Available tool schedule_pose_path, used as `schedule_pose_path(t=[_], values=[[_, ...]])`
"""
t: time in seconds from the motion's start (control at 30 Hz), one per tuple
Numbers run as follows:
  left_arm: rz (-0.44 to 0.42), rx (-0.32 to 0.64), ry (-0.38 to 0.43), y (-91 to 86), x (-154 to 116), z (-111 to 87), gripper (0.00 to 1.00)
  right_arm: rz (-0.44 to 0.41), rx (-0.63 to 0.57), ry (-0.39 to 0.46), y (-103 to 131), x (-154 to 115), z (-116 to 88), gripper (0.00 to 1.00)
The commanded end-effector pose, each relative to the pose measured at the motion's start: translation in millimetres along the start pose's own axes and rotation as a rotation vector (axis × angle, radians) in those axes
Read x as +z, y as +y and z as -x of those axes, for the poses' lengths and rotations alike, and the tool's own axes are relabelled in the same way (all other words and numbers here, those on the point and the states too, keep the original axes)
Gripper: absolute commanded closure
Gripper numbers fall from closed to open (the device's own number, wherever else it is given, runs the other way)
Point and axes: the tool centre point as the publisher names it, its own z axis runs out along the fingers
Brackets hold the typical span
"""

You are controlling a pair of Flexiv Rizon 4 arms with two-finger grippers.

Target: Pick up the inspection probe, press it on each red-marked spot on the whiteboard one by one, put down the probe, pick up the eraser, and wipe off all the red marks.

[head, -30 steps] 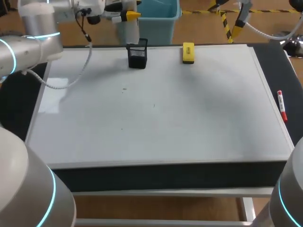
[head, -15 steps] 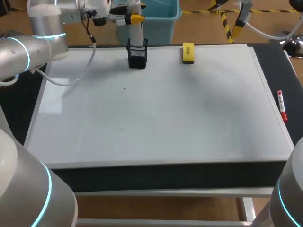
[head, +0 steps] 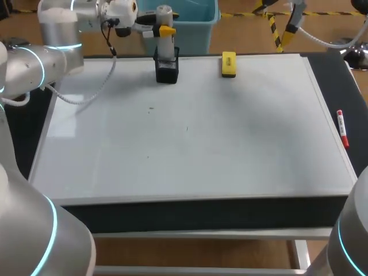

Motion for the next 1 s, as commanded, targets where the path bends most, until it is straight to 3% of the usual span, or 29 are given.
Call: schedule_pose_path(t=[0.03,0.43,1.0], values=[[-0.029,-0.003,0.141,15.3,-2.2,7.5,1.00,-0.004,-0.001,0.003,0.3,-1.0,-0.3,0.00],[-0.033,-0.019,0.134,41.8,-3.5,9.5,1.00,-0.004,-0.001,0.003,0.3,-1.0,-0.3,0.00],[-0.041,-0.041,0.125,64.5,-7.9,12.0,1.00,-0.004,-0.001,0.003,0.3,-1.0,-0.3,0.00]])
